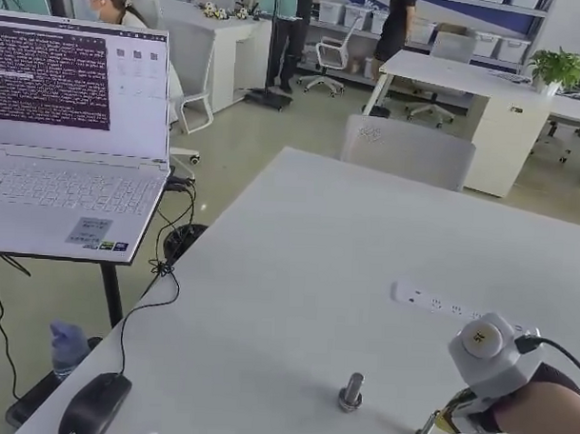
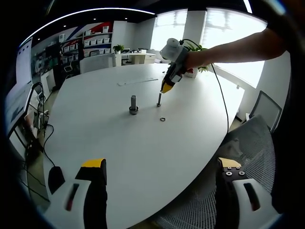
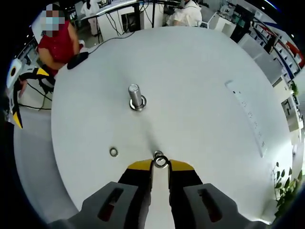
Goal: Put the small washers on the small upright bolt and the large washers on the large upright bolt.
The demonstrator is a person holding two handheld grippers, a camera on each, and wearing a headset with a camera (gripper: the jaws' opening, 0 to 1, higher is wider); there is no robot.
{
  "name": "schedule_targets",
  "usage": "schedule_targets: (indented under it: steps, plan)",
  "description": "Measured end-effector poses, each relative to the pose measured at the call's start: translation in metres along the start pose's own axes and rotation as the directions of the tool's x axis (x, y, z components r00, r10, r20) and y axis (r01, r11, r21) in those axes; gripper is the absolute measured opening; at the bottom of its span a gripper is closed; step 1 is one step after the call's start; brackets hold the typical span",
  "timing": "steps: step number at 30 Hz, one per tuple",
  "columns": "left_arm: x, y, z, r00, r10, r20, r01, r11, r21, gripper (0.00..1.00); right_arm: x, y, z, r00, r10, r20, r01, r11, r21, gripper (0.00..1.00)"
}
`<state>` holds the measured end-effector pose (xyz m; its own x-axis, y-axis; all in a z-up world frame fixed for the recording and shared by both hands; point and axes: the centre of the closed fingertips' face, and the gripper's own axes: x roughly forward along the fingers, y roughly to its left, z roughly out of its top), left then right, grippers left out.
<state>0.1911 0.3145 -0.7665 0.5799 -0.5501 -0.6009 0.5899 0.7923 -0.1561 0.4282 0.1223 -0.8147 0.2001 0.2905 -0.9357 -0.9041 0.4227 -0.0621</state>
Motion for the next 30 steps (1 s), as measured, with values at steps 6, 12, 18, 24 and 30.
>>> schedule_targets:
  steps: [6,12,18,24,30]
  plan:
    - [0.001,0.0,0.0,1.0,-0.007,-0.002,0.007,1.0,0.004,0.94,0.004,0.0,0.003,0.9999,0.004,-0.014,-0.004,1.0,-0.018,0.13]
    - [0.001,0.0,-0.002,0.9999,-0.012,-0.009,0.012,1.0,0.007,0.93,0.006,-0.002,0.002,0.9993,0.01,-0.036,-0.01,1.0,-0.024,0.13]
    - [0.002,0.001,-0.004,0.9997,-0.018,-0.017,0.018,1.0,0.005,0.92,0.009,-0.001,-0.001,0.9991,0.013,-0.039,-0.014,1.0,-0.018,0.13]
    - [0.004,-0.003,-0.006,0.9992,-0.028,-0.026,0.029,1.0,0.005,0.91,0.01,-0.002,-0.002,0.999,0.013,-0.043,-0.014,1.0,-0.021,0.13]
    - [0.004,-0.001,-0.006,0.9992,-0.029,-0.027,0.029,1.0,0.002,0.9,0.012,-0.001,-0.001,0.9988,0.016,-0.047,-0.017,1.0,-0.026,0.13]
